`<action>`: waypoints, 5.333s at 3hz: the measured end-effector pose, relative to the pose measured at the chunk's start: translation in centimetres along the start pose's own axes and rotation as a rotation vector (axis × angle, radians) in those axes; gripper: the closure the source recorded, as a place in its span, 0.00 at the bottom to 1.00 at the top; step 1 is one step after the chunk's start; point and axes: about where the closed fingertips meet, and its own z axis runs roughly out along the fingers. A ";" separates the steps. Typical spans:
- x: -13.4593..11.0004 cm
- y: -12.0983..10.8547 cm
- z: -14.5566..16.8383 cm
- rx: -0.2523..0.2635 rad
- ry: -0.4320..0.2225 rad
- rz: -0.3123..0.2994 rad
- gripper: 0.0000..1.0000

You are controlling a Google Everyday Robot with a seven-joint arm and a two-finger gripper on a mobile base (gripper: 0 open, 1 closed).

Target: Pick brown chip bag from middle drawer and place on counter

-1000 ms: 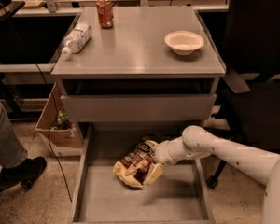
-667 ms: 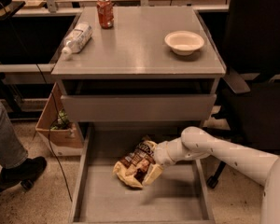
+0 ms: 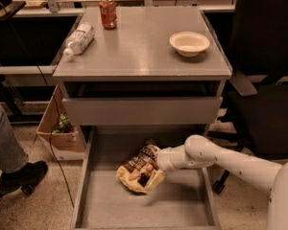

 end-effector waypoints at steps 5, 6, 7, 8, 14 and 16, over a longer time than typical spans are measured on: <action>1.7 -1.9 -2.8 0.081 0.006 0.094 1.00; -1.4 -2.1 -10.2 0.061 0.004 0.137 1.00; -3.3 -1.7 -15.4 0.040 -0.011 0.165 1.00; -6.3 -1.9 -22.9 0.043 0.017 0.179 1.00; -27.6 -4.8 -37.7 0.132 0.148 -0.091 1.00; -32.0 -12.9 -39.0 0.173 0.066 -0.174 1.00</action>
Offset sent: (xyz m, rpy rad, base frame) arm 0.0325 -0.0028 -0.0395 0.0190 -0.0663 -0.0514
